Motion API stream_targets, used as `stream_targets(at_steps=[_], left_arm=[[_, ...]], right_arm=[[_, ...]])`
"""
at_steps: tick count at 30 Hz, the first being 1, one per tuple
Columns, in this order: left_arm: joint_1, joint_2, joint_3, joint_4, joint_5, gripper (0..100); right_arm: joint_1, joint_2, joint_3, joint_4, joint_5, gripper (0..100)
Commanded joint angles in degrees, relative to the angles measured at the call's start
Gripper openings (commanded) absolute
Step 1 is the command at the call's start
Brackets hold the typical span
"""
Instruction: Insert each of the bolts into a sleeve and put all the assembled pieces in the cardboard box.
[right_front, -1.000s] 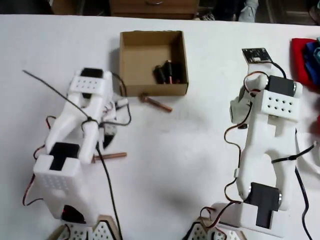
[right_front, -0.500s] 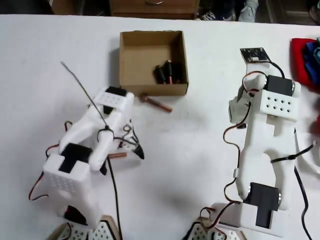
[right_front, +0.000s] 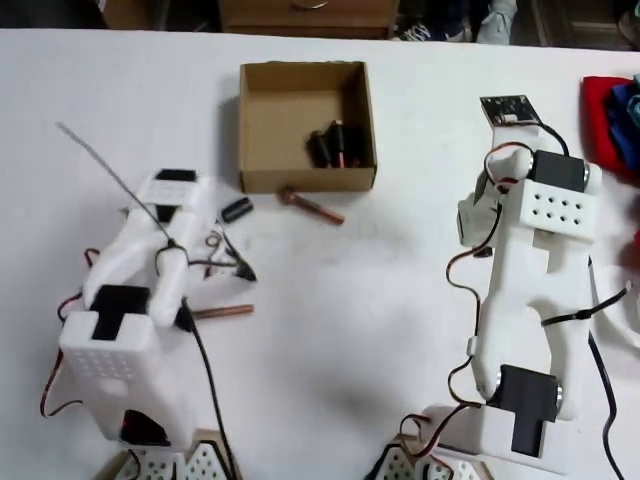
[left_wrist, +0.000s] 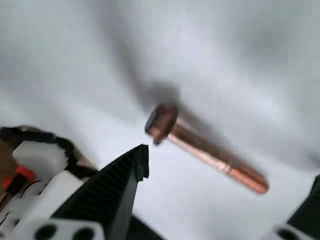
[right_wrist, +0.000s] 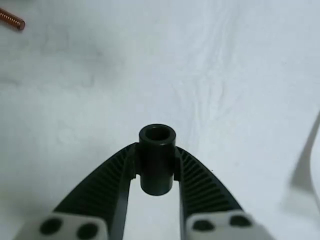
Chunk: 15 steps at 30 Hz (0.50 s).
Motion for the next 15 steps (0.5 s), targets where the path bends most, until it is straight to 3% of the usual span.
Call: stream_targets(at_steps=[1,8,15], left_arm=[[-0.44,-2.2,-0.13,-3.78,0.62,48],[-0.44,-2.2,-0.13,-10.2,0.79,48],[0.18,-2.29,-0.75,-15.3,5.54,48]], right_arm=[[-0.66,-3.21,-0.53,-0.57,-0.09,2.3],[-0.66,-3.21,-0.44,-0.57,-0.09,2.3],[-0.66,-3.21,-0.44,-0.57,-0.09,2.3]])
